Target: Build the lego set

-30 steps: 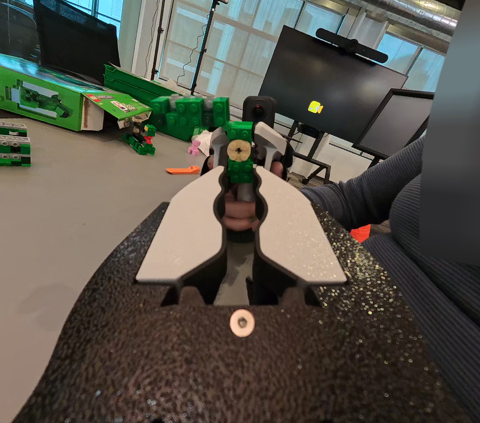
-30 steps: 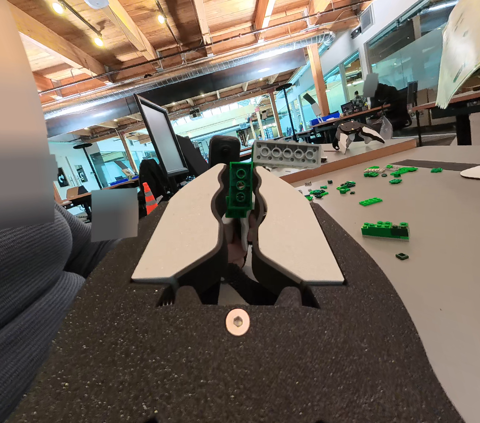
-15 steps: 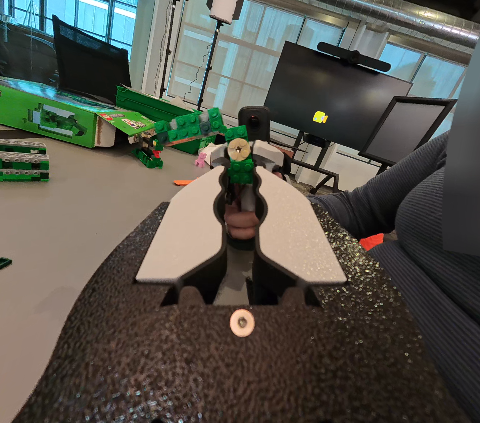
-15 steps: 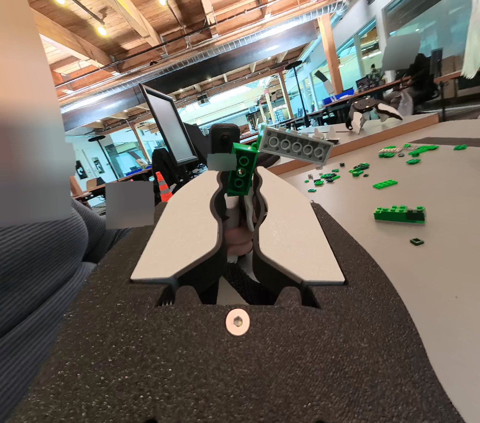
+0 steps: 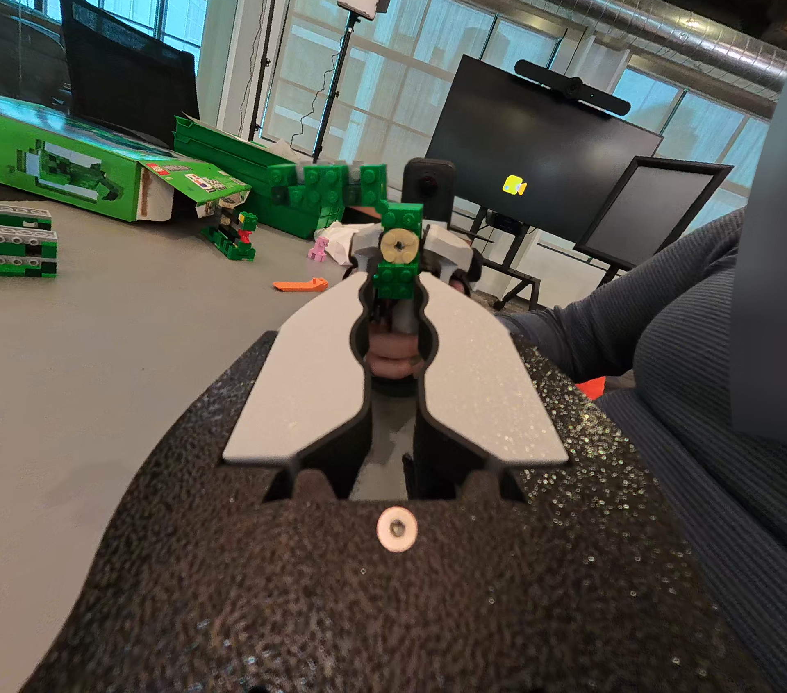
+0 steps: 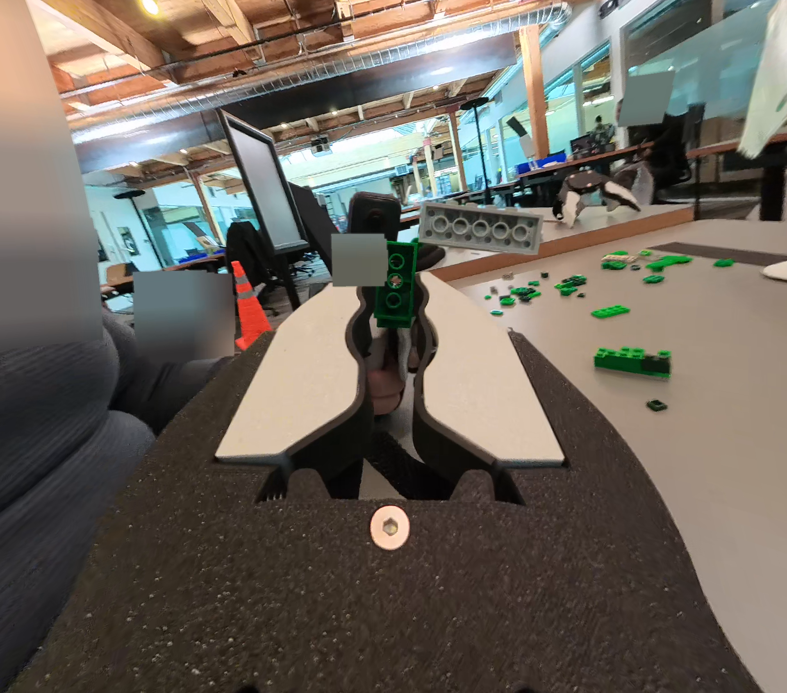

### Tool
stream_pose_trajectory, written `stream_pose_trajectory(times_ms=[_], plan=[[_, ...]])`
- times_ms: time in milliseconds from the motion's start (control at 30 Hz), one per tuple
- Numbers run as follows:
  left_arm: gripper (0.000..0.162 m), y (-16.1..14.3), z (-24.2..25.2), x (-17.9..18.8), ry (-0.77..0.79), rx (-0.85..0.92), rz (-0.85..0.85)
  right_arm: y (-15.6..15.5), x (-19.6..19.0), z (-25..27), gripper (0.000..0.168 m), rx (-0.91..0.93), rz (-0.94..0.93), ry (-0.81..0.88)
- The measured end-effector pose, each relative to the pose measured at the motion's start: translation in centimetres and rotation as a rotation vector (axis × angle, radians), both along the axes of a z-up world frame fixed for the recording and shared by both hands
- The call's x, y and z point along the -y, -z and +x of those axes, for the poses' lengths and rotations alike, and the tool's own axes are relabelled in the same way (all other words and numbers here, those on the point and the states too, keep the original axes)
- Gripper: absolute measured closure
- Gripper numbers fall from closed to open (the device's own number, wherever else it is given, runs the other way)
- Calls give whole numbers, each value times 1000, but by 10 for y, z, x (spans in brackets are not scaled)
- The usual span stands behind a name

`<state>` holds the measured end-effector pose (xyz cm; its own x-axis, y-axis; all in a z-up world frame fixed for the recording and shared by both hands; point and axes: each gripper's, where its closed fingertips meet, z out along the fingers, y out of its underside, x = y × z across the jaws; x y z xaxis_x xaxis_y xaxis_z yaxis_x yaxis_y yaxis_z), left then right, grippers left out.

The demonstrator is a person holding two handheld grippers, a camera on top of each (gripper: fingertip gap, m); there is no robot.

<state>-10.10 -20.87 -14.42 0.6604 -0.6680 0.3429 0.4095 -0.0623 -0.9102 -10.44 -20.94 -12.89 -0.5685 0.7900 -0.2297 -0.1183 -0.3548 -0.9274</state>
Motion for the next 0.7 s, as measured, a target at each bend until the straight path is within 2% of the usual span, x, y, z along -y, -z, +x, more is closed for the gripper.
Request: stream_pose_trajectory(times_ms=[200, 700], plan=[[145, -3, 1, 2, 30, 35, 8, -3, -1, 0, 152, -25, 9, 52], [145, -3, 6, 3, 77, 58, -2, -7, 2, 0, 152, -47, -56, 26]])
